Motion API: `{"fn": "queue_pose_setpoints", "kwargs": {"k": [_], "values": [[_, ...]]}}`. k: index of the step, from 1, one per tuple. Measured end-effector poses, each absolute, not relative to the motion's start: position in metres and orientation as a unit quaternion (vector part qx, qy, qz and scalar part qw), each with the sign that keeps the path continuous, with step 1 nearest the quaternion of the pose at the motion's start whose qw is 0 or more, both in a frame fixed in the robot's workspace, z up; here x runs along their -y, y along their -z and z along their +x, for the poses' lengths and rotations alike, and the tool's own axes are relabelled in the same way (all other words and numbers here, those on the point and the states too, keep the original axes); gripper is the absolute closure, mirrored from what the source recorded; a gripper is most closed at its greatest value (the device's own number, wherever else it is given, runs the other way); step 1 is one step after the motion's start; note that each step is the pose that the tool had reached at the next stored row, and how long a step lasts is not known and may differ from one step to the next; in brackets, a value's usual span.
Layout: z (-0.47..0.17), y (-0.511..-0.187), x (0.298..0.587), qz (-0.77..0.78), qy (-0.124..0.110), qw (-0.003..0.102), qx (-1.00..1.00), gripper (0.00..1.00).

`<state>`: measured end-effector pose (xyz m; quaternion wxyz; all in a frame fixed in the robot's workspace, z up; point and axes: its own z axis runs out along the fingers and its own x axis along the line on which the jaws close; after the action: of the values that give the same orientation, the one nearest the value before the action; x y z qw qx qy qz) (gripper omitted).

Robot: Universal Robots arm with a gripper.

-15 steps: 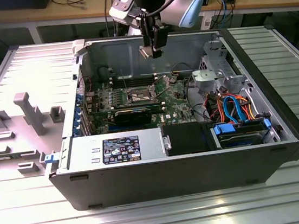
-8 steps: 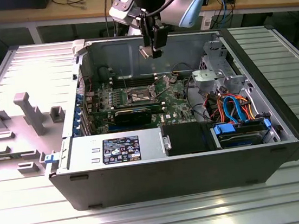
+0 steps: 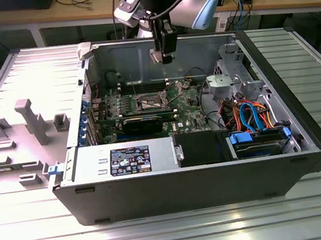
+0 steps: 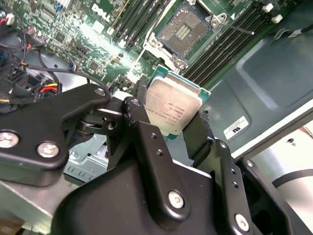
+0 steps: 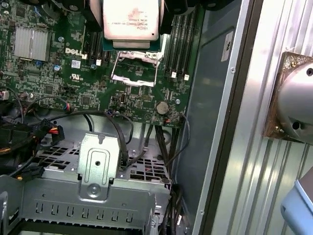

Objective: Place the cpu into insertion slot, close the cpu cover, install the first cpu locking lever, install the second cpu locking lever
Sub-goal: 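Place the cpu into insertion slot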

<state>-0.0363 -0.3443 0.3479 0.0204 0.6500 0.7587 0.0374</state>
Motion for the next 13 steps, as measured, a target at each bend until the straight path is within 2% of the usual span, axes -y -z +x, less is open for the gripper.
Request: {"fn": "queue_pose_setpoints", "kwargs": {"k": [5, 11, 13], "values": [[-0.037, -0.343, 0.344, 0.662, -0.030, 0.012, -0.748, 0.46], [-0.037, -0.333, 0.344, 0.693, -0.026, 0.010, -0.721, 0.46], [-0.037, -0.331, 0.344, 0.706, -0.020, 0.005, -0.708, 0.46]]}}
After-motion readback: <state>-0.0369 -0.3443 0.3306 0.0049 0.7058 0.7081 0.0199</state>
